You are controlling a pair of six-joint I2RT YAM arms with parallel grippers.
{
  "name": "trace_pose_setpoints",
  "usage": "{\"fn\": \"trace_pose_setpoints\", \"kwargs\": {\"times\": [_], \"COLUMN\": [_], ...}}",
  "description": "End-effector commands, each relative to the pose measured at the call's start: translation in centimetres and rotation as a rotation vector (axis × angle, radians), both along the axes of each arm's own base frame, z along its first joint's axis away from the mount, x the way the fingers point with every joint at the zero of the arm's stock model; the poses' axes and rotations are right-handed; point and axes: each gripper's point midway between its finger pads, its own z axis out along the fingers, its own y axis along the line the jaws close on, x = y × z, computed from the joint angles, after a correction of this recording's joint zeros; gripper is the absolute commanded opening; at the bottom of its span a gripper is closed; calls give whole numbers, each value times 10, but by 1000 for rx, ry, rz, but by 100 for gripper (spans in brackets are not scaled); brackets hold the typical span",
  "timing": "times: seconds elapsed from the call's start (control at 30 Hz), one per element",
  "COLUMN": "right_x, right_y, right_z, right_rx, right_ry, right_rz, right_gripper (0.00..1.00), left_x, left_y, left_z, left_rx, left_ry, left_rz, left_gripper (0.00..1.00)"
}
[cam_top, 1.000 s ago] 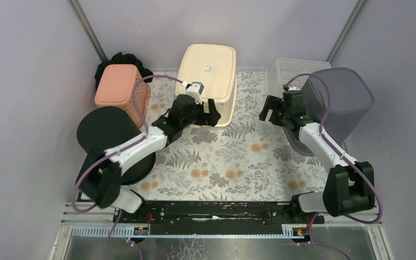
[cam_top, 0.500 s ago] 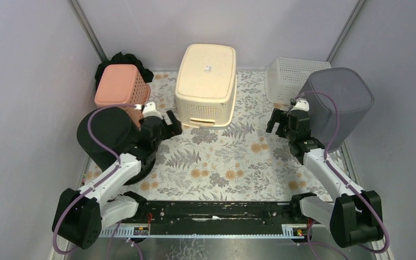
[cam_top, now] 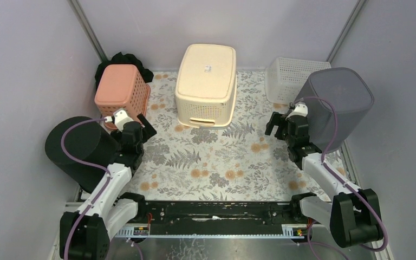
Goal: Turn the large container upside down
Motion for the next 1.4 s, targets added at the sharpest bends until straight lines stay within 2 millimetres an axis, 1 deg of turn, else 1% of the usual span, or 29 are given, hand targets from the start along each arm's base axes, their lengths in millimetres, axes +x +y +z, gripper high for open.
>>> {"fn": "trace_pose_setpoints", "kwargs": {"times": [0.0, 0.13, 0.2, 0.27, 0.37, 0.43, 0.47, 0.5, 0.53, 0.57, 0.6, 0.67, 0.77, 0.93, 1.03, 1.1, 1.13, 1.17, 1.2, 1.23, 1.3, 1.37], "right_x": [9, 6, 4, 2, -2, -12, -17, -21, -24, -24, -22, -11, -4, 8, 14, 16, 17, 16, 10, 5, 3, 2], "right_y": [-12, -30, -40, -51, -83, -115, -125, -131, -135, -137, -133, -119, -106, -96, -95, -89, -86, -88, -99, -101, -95, -95], "right_z": [16, 16, 16, 14, 11, 12, 13, 15, 17, 17, 16, 12, 13, 13, 21, 24, 23, 17, 11, 6, 0, -12], "right_rx": [-64, -137, -173, -202, -226, -243, -228, -220, -225, -225, -212, -176, -141, -136, -142, -141, -139, -147, -155, -148, -148, -142], "right_ry": [-141, -227, -257, -268, -260, -257, -263, -274, -279, -280, -286, -302, -354, -420, -462, -480, -474, -444, -408, -393, -405, -385], "right_rz": [-23, -78, -113, -152, -282, -426, -461, -481, -498, -504, -483, -400, -331, -263, -256, -220, -200, -208, -272, -295, -256, -258], "right_gripper": [99, 99, 99, 99, 99, 99, 99, 99, 99, 99, 99, 99, 99, 99, 99, 99, 100, 100, 99, 99, 99, 99], "left_x": [22, 35, 39, 45, 51, 52, 53, 54, 55, 57, 60, 67, 75, 85, 87, 86, 84, 82, 79, 78, 76, 74], "left_y": [1, -3, -7, -10, -8, -8, -7, -6, -6, -6, -6, -8, -8, -2, -2, -2, -2, -4, -7, -11, -19, -21], "left_z": [14, 8, -2, -6, -10, -14, -18, -24, -26, -29, -30, -31, -32, -31, -36, -35, -34, -33, -32, -32, -35, -36], "left_rx": [92, 178, 199, 228, 244, 261, 265, 264, 261, 250, 247, 252, 264, 296, 290, 290, 289, 292, 297, 303, 312, 316], "left_ry": [-106, -160, -165, -173, -200, -214, -211, -198, -196, -189, -187, -187, -180, -206, -203, -215, -223, -239, -255, -268, -279, -293], "left_rz": [-58, -136, -189, -229, -241, -253, -253, -258, -259, -257, -264, -275, -290, -283, -299, -301, -300, -309, -325, -353, -409, -418], "left_gripper": [100, 100, 100, 100, 100, 100, 100, 100, 100, 100, 100, 100, 100, 100, 100, 100, 100, 100, 100, 100, 100, 100]}}
